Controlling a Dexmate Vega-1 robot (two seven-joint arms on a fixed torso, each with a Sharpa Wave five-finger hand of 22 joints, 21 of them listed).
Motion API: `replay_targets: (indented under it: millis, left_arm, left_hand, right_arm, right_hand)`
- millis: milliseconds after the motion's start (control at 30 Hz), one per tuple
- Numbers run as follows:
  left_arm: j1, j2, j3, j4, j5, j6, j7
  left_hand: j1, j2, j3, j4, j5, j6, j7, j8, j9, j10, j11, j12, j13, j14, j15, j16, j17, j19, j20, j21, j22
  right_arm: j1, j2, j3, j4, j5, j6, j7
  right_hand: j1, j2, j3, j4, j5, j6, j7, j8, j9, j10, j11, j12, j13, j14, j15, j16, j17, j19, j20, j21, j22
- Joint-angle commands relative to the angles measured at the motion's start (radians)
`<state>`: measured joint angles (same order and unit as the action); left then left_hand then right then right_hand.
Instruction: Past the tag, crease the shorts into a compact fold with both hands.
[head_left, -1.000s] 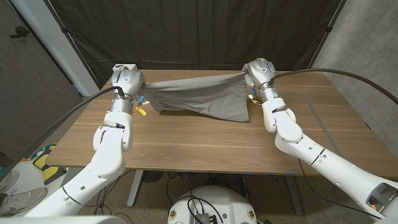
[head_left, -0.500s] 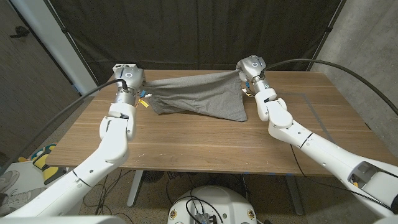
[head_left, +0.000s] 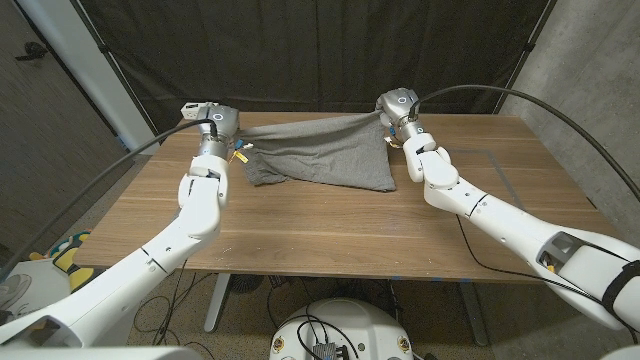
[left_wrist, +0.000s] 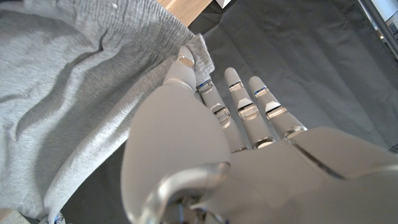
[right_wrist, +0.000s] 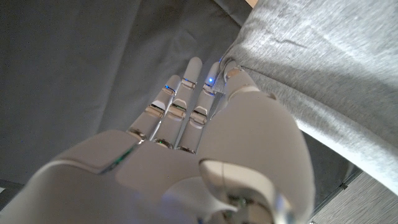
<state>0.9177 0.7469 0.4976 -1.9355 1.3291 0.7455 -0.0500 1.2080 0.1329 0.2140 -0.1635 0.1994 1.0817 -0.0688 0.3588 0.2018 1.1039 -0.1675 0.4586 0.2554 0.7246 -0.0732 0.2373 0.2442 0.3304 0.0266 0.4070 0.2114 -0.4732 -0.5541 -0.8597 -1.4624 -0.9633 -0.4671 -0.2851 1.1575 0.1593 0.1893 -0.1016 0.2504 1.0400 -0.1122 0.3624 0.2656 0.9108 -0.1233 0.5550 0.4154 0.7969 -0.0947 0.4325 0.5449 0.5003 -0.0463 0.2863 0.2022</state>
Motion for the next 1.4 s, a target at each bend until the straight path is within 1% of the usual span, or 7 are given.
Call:
replay_targets:
  millis: [33,733,967,1100,1167,1200,1400]
  left_arm:
    - [-0.124,-0.031,0.120,0.138,0.016,0.040,0.035]
    - [-0.213,-0.073,0.250,0.298,0.078,0.145,0.057]
    - [-0.244,-0.111,0.295,0.379,0.130,0.218,0.075]
    - [-0.280,-0.133,0.339,0.435,0.226,0.268,-0.030]
    - [-0.300,-0.135,0.355,0.437,0.276,0.267,-0.160]
    - [-0.305,-0.135,0.356,0.436,0.288,0.261,-0.199]
    - [-0.319,-0.136,0.359,0.442,0.333,0.222,-0.312]
  left_hand:
    - [0.024,0.014,0.025,0.022,-0.001,0.012,0.008,-0.003,0.001,0.042,-0.033,0.003,0.173,0.007,-0.165,0.003,0.004,0.000,-0.005,0.008,0.004]
    - [0.025,0.011,0.020,0.020,-0.005,0.021,-0.001,-0.006,-0.002,0.049,-0.034,-0.001,0.169,0.010,-0.166,0.006,0.004,0.006,-0.014,0.014,0.003]
    - [0.038,0.049,0.055,0.025,-0.014,-0.077,-0.016,-0.070,-0.010,-0.029,-0.035,-0.082,0.114,0.007,-0.161,-0.007,-0.014,-0.003,-0.002,0.021,0.003]
    - [0.018,0.055,0.100,0.048,-0.021,-0.208,-0.016,-0.148,-0.015,-0.132,-0.031,-0.163,0.070,-0.025,-0.152,-0.034,-0.035,-0.013,0.008,0.031,0.004]
    - [-0.048,0.041,0.118,0.085,-0.020,-0.402,0.008,-0.195,-0.019,-0.293,-0.029,-0.254,0.023,-0.109,-0.133,-0.056,-0.047,-0.030,0.008,0.041,0.007]
    - [-0.090,0.024,0.108,0.099,-0.019,-0.477,0.027,-0.197,-0.020,-0.349,-0.018,-0.272,0.004,-0.157,-0.111,-0.059,-0.052,-0.042,0.018,0.042,0.007]
    - [-0.227,-0.048,0.054,0.123,-0.006,-0.698,-0.024,-0.192,-0.020,-0.542,0.009,-0.281,-0.047,-0.245,-0.052,-0.059,-0.062,-0.094,0.046,0.037,0.002]
  right_arm:
    - [0.096,0.039,-0.070,0.145,0.041,0.019,-0.031]
    - [0.185,0.109,-0.162,0.306,0.085,0.003,-0.082]
    - [0.207,0.114,-0.201,0.305,0.076,-0.046,-0.024]
    - [0.221,0.115,-0.220,0.300,0.075,-0.084,0.052]
    - [0.235,0.110,-0.238,0.286,0.067,-0.105,0.121]
    - [0.237,0.107,-0.243,0.285,0.065,-0.106,0.127]
    - [0.236,0.092,-0.241,0.256,0.074,-0.121,0.165]
  right_hand:
    - [0.014,0.001,0.000,0.006,0.008,0.007,0.002,0.004,0.020,0.000,0.001,0.006,0.004,0.010,-0.125,-0.002,0.003,0.009,-0.027,0.006,0.003]
    - [0.018,0.001,-0.006,0.008,0.008,0.003,-0.001,-0.003,0.012,-0.002,0.002,0.001,0.000,0.017,-0.126,-0.011,0.011,0.017,-0.026,0.016,0.003]
    - [0.033,0.026,0.013,0.011,0.009,-0.027,-0.005,-0.022,0.003,-0.044,0.017,-0.028,-0.020,0.020,-0.125,-0.025,0.012,0.036,-0.007,0.028,0.002]
    - [0.050,0.028,0.060,0.021,0.001,-0.182,-0.049,-0.116,-0.036,-0.122,0.016,-0.088,-0.055,-0.023,-0.118,-0.075,0.001,0.037,0.015,0.039,0.000]
    - [0.043,0.017,0.081,0.027,-0.005,-0.363,-0.090,-0.188,-0.061,-0.231,-0.009,-0.168,-0.086,-0.072,-0.118,-0.124,-0.023,0.026,0.029,0.041,-0.004]
    - [0.034,0.009,0.083,0.030,-0.007,-0.422,-0.094,-0.193,-0.066,-0.265,-0.001,-0.196,-0.098,-0.086,-0.115,-0.141,-0.034,0.023,0.036,0.041,-0.006]
    - [-0.024,-0.055,0.059,0.027,0.004,-0.666,-0.102,-0.191,-0.076,-0.407,0.026,-0.312,-0.142,-0.153,-0.105,-0.207,-0.086,-0.008,0.072,0.024,-0.014]
